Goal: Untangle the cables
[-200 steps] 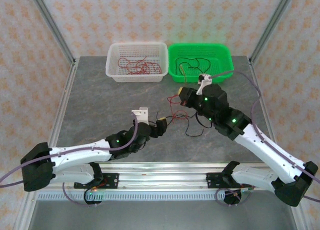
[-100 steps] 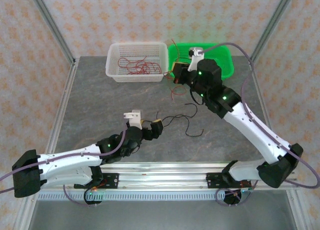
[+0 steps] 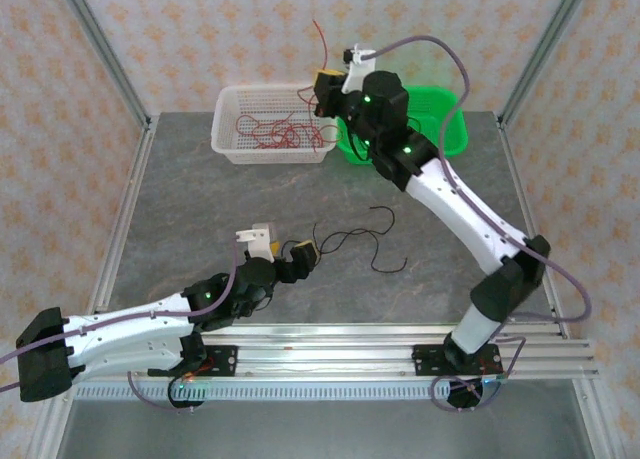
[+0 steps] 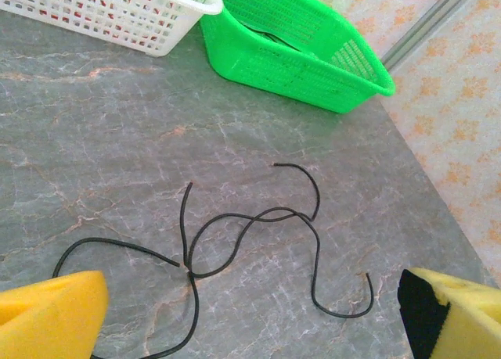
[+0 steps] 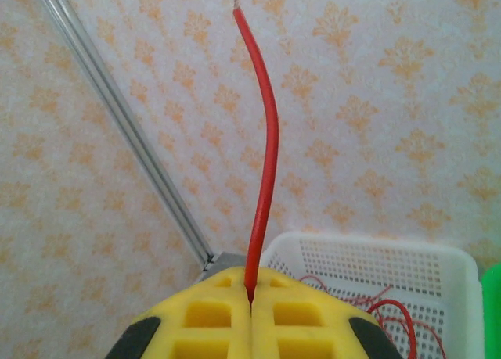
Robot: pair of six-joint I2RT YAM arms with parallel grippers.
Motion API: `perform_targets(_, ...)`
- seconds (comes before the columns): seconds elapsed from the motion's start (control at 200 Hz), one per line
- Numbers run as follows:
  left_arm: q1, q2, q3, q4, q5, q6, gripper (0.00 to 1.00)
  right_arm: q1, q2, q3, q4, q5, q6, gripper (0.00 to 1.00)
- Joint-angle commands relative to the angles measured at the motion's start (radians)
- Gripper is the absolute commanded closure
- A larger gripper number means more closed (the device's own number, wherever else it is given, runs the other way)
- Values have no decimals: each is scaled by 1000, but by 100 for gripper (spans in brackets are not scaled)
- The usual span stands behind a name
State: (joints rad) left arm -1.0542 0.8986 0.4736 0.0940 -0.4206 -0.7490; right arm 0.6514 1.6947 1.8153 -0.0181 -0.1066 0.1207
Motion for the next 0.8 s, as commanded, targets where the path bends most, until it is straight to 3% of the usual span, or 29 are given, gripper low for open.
perform_targets(0.0, -10, -1, -1, -27, -3, -21, 4, -7, 103, 121, 56, 53, -43, 100)
perform_targets(0.375, -20, 0, 11, -48, 8, -27, 5, -50, 597, 670, -49, 110, -25, 100)
perform_targets(0.796, -23, -6, 8, -74, 6, -33, 5, -61, 844, 687, -29, 103, 15, 100)
